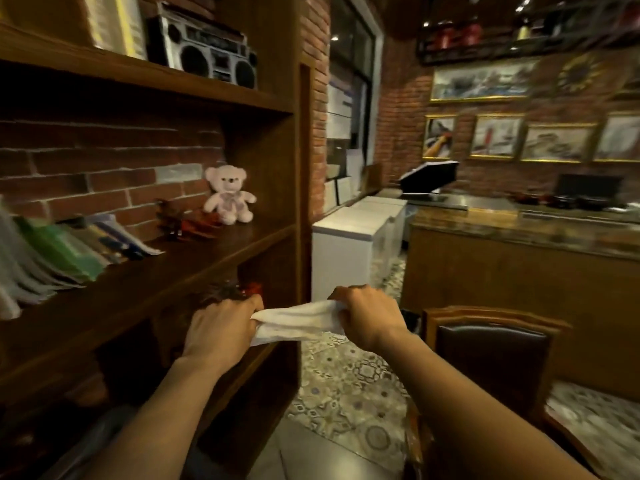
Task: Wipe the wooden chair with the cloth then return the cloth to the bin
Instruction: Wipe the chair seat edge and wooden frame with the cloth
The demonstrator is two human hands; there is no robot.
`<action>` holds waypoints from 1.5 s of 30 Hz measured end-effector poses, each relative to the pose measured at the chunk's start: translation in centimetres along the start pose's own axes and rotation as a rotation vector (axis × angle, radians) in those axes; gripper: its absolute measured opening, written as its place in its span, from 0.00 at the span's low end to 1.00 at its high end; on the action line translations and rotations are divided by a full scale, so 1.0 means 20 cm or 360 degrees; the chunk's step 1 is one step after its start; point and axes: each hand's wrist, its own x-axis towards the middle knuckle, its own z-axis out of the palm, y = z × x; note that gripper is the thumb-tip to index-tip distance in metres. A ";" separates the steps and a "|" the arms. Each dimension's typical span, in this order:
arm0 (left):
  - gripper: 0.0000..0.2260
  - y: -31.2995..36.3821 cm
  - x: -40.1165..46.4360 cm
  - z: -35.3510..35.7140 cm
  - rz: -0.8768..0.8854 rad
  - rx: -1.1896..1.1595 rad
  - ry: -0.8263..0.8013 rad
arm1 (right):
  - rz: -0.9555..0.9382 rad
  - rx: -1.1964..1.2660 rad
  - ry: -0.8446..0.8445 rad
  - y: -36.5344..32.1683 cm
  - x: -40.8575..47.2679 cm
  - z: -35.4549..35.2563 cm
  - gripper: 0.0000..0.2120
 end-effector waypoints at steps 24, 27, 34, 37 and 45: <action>0.05 1.31 0.77 0.96 0.0694 -0.0314 -0.0187 | 0.0628 0.0123 -0.0285 1.52 -0.29 0.39 0.21; 0.05 1.30 0.75 1.09 0.0764 -0.0381 -0.0277 | 0.0713 0.0188 -0.0334 1.51 -0.34 0.51 0.20; 0.05 1.24 0.65 1.41 0.0886 -0.0526 -0.0442 | 0.0865 0.0196 -0.0367 1.47 -0.46 0.82 0.22; 0.05 1.21 0.56 1.56 0.0912 -0.0527 -0.0538 | 0.0855 0.0171 -0.0420 1.45 -0.54 0.98 0.23; 0.06 1.24 0.20 2.00 0.0875 -0.0624 -0.0732 | 0.0875 0.0161 -0.0451 1.44 -0.87 1.43 0.21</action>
